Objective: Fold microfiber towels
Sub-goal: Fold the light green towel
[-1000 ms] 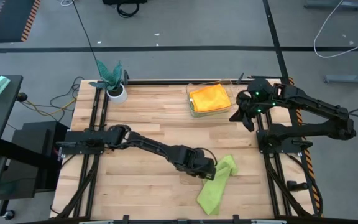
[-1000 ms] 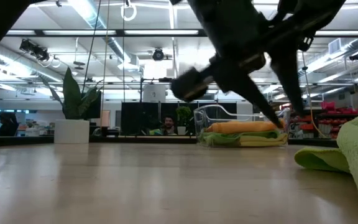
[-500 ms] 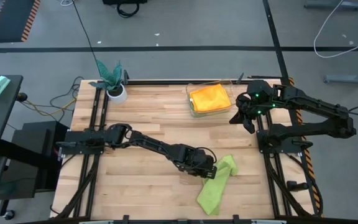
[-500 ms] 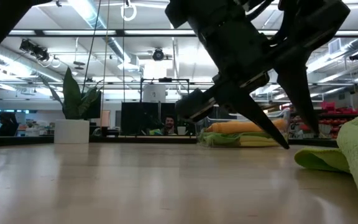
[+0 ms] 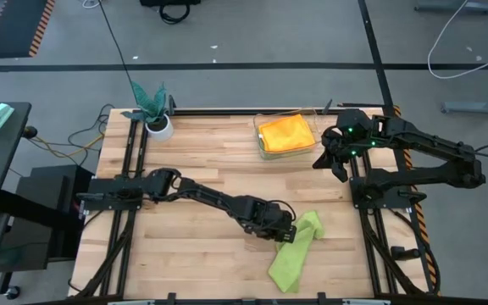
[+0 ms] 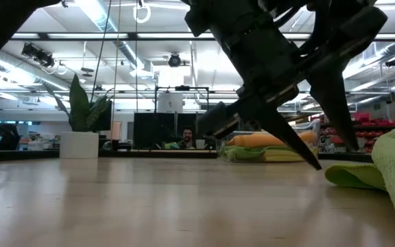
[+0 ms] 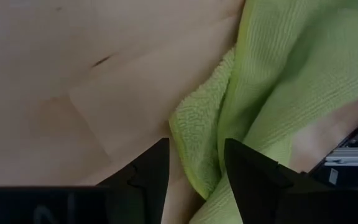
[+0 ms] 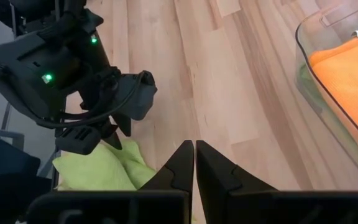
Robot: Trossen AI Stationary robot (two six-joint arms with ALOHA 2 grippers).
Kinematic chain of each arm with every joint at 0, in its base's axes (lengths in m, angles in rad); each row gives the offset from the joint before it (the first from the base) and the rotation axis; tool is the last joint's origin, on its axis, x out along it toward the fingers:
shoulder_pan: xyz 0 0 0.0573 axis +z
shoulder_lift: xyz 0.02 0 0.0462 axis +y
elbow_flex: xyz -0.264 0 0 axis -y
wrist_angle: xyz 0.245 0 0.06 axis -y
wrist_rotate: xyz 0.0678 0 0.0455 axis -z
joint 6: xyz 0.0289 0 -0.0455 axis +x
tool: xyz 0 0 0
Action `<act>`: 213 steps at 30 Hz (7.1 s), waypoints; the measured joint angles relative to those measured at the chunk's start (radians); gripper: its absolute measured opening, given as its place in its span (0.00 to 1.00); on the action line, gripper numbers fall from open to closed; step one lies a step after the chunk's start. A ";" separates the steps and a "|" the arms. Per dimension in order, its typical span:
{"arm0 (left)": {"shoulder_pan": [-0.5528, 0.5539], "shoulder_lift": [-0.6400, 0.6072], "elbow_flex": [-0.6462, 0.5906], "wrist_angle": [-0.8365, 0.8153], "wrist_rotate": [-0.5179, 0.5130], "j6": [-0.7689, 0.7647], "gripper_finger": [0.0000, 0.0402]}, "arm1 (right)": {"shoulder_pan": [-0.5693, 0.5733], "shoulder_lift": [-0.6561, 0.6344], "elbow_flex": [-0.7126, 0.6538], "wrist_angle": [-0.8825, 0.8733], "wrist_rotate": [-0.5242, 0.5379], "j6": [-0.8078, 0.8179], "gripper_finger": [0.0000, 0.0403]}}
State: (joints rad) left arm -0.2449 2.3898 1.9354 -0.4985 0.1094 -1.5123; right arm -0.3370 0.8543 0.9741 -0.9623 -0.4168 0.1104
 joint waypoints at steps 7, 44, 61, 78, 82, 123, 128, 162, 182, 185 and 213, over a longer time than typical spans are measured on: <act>0.014 0.005 0.000 0.025 0.028 0.004 0.40 | 0.000 0.000 0.000 0.004 0.000 -0.001 0.05; 0.016 0.051 0.006 0.182 -0.095 0.125 0.02 | 0.000 0.000 0.000 0.010 0.001 -0.036 0.05; 0.065 -0.192 0.016 -0.102 -0.272 0.373 0.01 | -0.001 -0.006 0.000 0.009 0.001 -0.035 0.05; 0.080 -0.449 0.016 -0.290 -0.468 0.478 0.01 | 0.000 0.001 0.000 0.018 0.000 0.036 0.05; 0.086 -0.455 0.016 -0.294 -0.476 0.487 0.01 | 0.011 0.008 -0.001 0.023 -0.005 0.029 0.05; 0.193 -0.455 0.016 -0.021 -0.480 0.701 0.01 | 0.235 0.259 -0.134 0.380 0.158 0.396 0.30; 0.197 -0.454 0.016 0.007 -0.480 0.723 0.02 | 0.235 0.271 -0.134 0.399 0.195 0.432 0.30; 0.198 -0.454 0.016 -0.030 -0.480 0.812 0.02 | 0.236 0.196 -0.134 0.243 0.314 0.390 0.01; 0.203 -0.454 0.016 -0.410 -0.483 0.745 0.01 | 0.331 -0.135 -0.134 0.085 0.322 0.459 0.00; 0.203 -0.454 0.016 -0.475 -0.483 0.713 0.03 | 0.361 -0.139 -0.112 0.078 0.300 0.463 0.00; 0.145 -0.443 0.015 -0.452 -0.015 0.828 0.23 | 0.392 -0.042 0.019 -0.268 0.285 0.385 0.00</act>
State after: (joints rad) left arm -0.0994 1.9465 1.9503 -0.9505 0.0947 -0.6847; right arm 0.0551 0.8121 0.9932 -1.2304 -0.1319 0.4957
